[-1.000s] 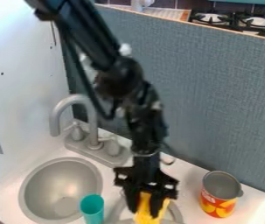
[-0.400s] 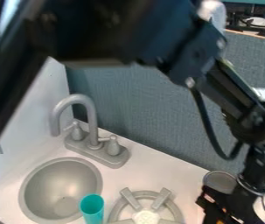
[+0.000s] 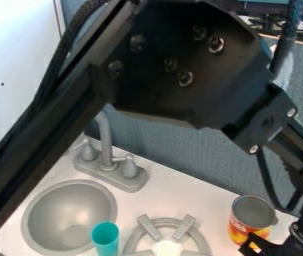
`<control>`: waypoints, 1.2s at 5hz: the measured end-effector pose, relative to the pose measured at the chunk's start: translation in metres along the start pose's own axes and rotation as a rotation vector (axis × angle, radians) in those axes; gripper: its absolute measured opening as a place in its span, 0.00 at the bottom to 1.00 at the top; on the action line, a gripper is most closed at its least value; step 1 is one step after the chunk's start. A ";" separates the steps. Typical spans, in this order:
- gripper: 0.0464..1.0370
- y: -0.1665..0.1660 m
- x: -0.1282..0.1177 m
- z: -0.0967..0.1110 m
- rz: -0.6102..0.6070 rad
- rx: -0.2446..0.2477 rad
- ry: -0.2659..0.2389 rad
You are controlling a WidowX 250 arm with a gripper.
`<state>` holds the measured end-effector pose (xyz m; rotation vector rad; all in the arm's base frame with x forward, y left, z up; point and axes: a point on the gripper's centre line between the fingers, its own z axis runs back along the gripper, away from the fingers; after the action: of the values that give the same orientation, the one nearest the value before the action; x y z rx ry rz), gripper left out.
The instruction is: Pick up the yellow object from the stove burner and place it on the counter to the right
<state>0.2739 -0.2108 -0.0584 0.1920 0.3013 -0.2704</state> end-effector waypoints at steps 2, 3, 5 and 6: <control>0.50 -0.023 0.010 0.007 -0.034 0.061 -0.055; 0.50 -0.025 0.017 -0.002 -0.006 0.105 -0.016; 0.50 -0.029 0.021 -0.006 0.046 0.192 0.056; 0.50 -0.029 0.020 -0.006 0.051 0.198 0.057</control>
<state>0.2822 -0.2413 -0.0749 0.4031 0.3252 -0.2442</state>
